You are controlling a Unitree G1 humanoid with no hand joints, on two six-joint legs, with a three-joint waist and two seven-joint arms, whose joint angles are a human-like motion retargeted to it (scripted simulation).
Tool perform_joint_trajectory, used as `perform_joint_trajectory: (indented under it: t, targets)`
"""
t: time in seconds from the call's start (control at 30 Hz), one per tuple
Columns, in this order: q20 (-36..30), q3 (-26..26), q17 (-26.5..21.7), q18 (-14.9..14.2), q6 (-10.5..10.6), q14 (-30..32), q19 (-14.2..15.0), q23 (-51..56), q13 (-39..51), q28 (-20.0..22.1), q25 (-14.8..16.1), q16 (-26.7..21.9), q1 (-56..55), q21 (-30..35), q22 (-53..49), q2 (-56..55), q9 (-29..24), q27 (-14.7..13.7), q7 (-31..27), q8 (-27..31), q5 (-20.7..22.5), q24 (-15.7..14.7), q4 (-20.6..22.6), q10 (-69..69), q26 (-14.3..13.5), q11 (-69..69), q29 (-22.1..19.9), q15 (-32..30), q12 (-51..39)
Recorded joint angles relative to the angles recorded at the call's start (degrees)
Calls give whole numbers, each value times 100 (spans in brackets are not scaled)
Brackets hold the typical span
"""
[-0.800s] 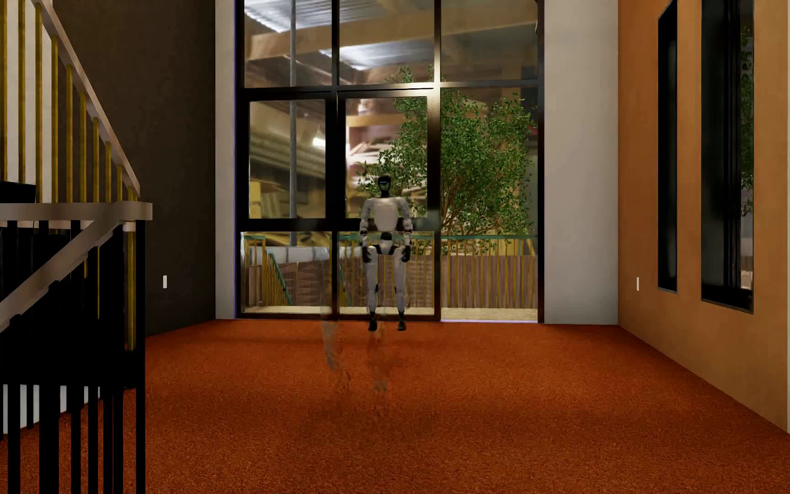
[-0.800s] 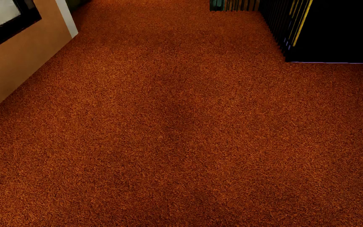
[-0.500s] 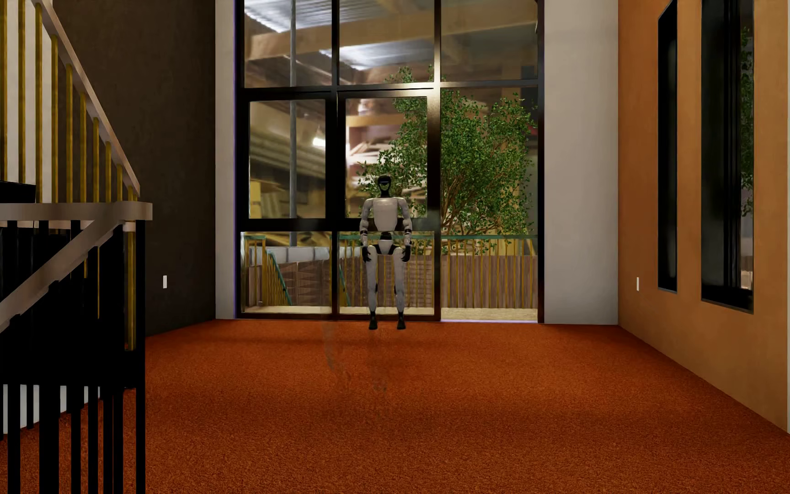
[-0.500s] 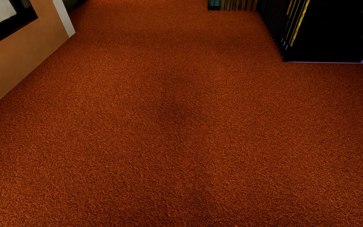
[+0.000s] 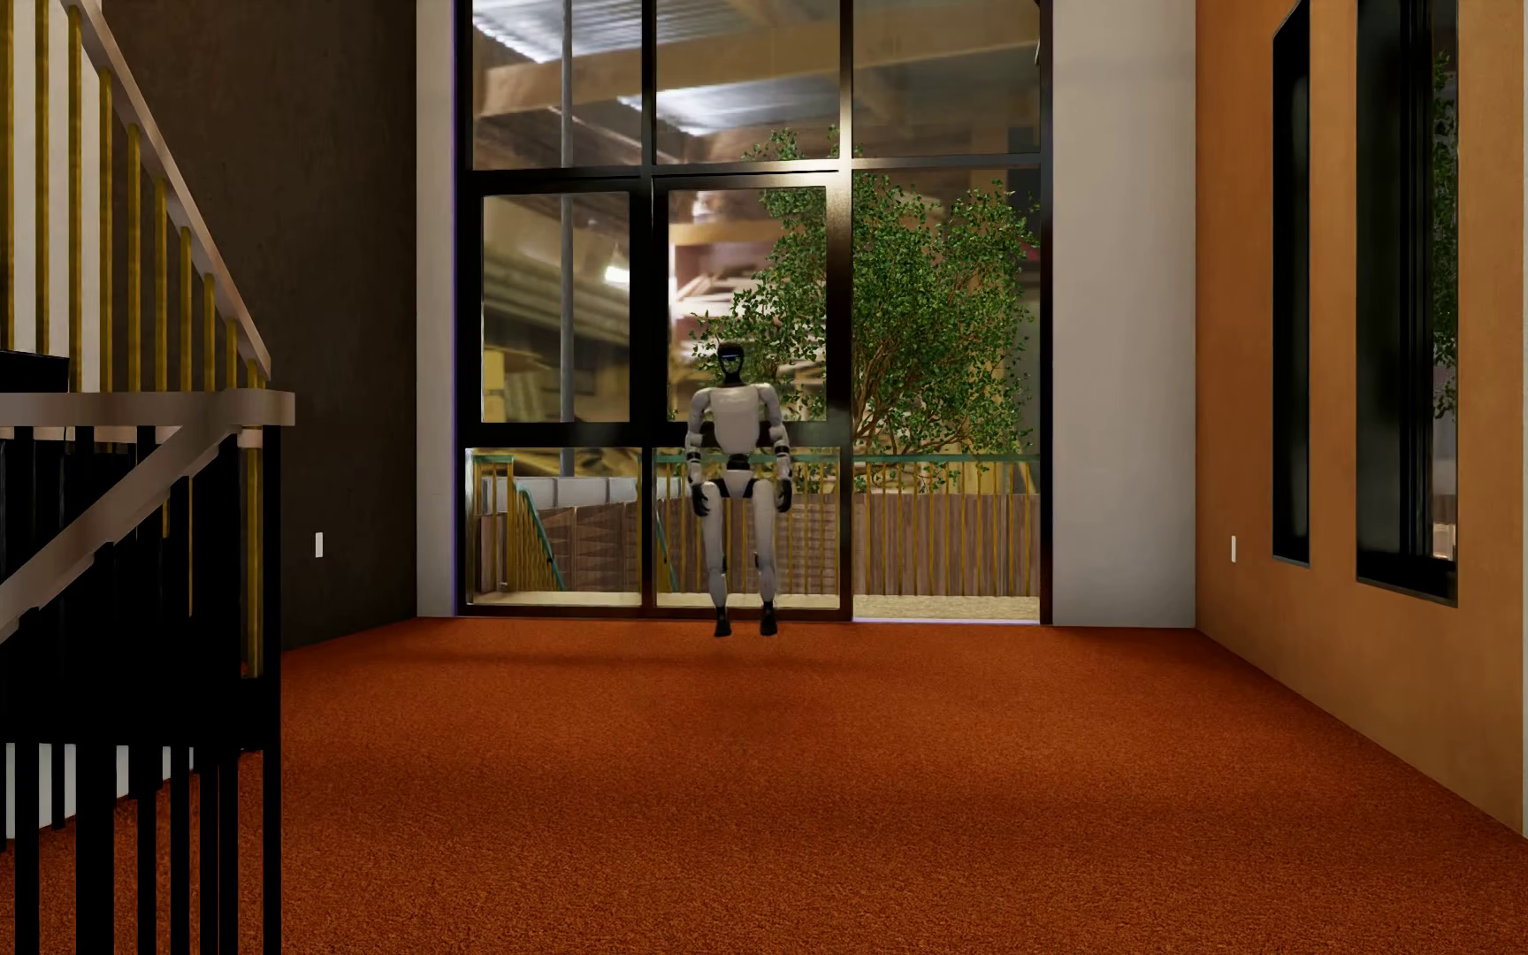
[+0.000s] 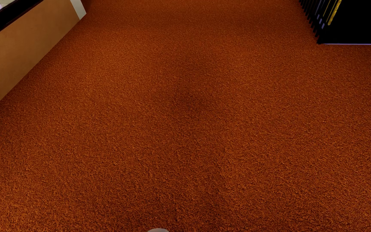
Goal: Walk forward
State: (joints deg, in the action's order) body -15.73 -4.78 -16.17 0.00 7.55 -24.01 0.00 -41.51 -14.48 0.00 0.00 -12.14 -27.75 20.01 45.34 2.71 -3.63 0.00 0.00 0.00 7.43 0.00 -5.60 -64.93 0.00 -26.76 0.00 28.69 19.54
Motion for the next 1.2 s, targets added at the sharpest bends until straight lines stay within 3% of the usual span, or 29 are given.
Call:
perform_joint_trajectory:
  t: [0.13, 0.2, 0.27, 0.33, 0.37, 0.4, 0.47, 0.5, 0.57, 0.63, 0.77, 0.8, 0.87, 0.9, 0.93, 0.97, 1.03, 1.07, 1.1, 1.13, 1.2]
  targets:
    - [220, -468, 153, 0, -150, 703, 0, 1350, 411, 0, 0, -48, -1159, -351, 275, 633, -159, 0, 0, 0, -240, 0, -36, 1361, 0, 284, 0, 476, 368]
    - [364, -506, 203, 0, -152, 1253, 0, 2108, 722, 0, 0, -62, -1382, -462, 595, 1034, -295, 0, 0, 0, -283, 0, -177, 2237, 0, 230, 0, 810, 448]
    - [617, -598, 293, 0, -163, 1413, 0, 2598, 987, 0, 0, -60, -1353, -532, 979, 1522, -322, 0, 0, 0, -362, 0, -345, 2847, 0, 135, 0, 1131, 454]
    - [812, -737, 371, 0, -306, 1930, 0, 2873, 1083, 0, 0, -117, -1324, -498, 1216, 1794, -215, 0, 0, 0, -554, 0, -400, 2577, 0, 173, 0, 826, 460]
    - [736, -727, 382, 0, -435, 2298, 0, 2895, 1077, 0, 0, -171, -1373, -438, 1309, 1821, -186, 0, 0, 0, -669, 0, -288, 2308, 0, 189, 0, 236, 410]
    - [650, -685, 355, 0, -526, 2375, 0, 2827, 1026, 0, 0, -205, -1343, -350, 1392, 1743, -216, 0, 0, 0, -723, 0, -117, 2004, 0, -70, 0, -796, 293]
    - [417, -458, 152, 0, -560, 2004, 0, 2393, 963, 0, 0, -256, -824, 62, 1277, 885, -311, 0, 0, 0, -688, 0, 211, 1816, 0, -1941, 0, -3563, 11]
    - [304, -356, 43, 0, -613, 1755, 0, 2071, 979, 0, 0, -304, -458, 372, 1081, 176, -337, 0, 0, 0, -671, 0, 318, 1814, 0, -3278, 0, -4099, -118]
    - [264, -177, -78, 0, -667, 1379, 0, 1473, 872, 0, 0, -388, 455, 829, 411, -1126, -393, 0, 0, 0, -649, 0, 412, 1980, 0, -5367, 0, -3284, -301]
    - [357, 147, -143, 0, -589, 1103, 0, 945, 508, 0, 0, -391, 1405, 884, -489, -2296, -334, 0, 0, 0, -606, 0, 476, 2418, 0, -5626, 0, -3068, -379]
    - [631, 778, -207, 0, -391, 420, 0, 49, -516, 0, 0, -290, 3340, 243, -2008, -3171, -284, 0, 0, 0, -531, 0, 543, 3210, 0, -2062, 0, -4097, -602]
    - [695, 890, -165, 0, -437, 248, 0, -150, -746, 0, 0, -297, 3824, 17, -2296, -3113, -281, 0, 0, 0, -561, 0, 587, 3357, 0, -1055, 0, -3787, -660]
    - [842, 1092, -55, 0, -551, -26, 0, -480, -1129, 0, 0, -309, 4714, -368, -2729, -2940, -232, 0, 0, 0, -647, 0, 622, 3524, 0, 30, 0, -1867, -717]
    - [900, 1228, -4, 0, -560, -22, 0, -598, -1280, 0, 0, -297, 5000, -537, -2839, -2967, -166, 0, 0, 0, -666, 0, 568, 3490, 0, -44, 0, -1305, -712]
    - [915, 1403, 36, 0, -534, 182, 0, -710, -1420, 0, 0, -272, 5206, -659, -2841, -3059, -83, 0, 0, 0, -676, 0, 461, 3368, 0, -103, 0, -1247, -669]
    - [881, 1575, 81, 0, -473, 677, 0, -810, -1547, 0, 0, -238, 5309, -778, -2751, -3167, 25, 0, 0, 0, -676, 0, 286, 3113, 0, -211, 0, -1592, -578]
    - [626, 1551, 166, 0, -314, 2579, 0, -1092, -1638, 0, 0, -202, 4892, -778, -2337, -3535, 159, 0, 0, 0, -556, 0, -125, 1643, 0, -641, 0, -4191, -383]
    - [413, 1415, 147, 0, -204, 3347, 0, -1261, -1511, 0, 0, -195, 4396, -547, -1950, -3452, 42, 0, 0, 0, -461, 0, -251, 490, 0, -1139, 0, -4673, -338]
    - [154, 1262, 51, 0, -59, 3445, 0, -1257, -1310, 0, 0, -182, 3756, -178, -1545, -3188, -59, 0, 0, 0, -331, 0, -368, -605, 0, -1425, 0, -4493, -350]
    - [-38, 1011, -44, 0, 22, 2922, 0, -1077, -1132, 0, 0, -168, 3107, 143, -1197, -2856, -101, 0, 0, 0, -235, 0, -367, -1495, 0, -1552, 0, -4220, -329]
    - [-156, 632, -104, 0, 47, 2112, 0, -497, -820, 0, 0, -172, 1953, 184, -677, -1991, -154, 0, 0, 0, -152, 0, -288, -1845, 0, -1490, 0, -3700, -9]
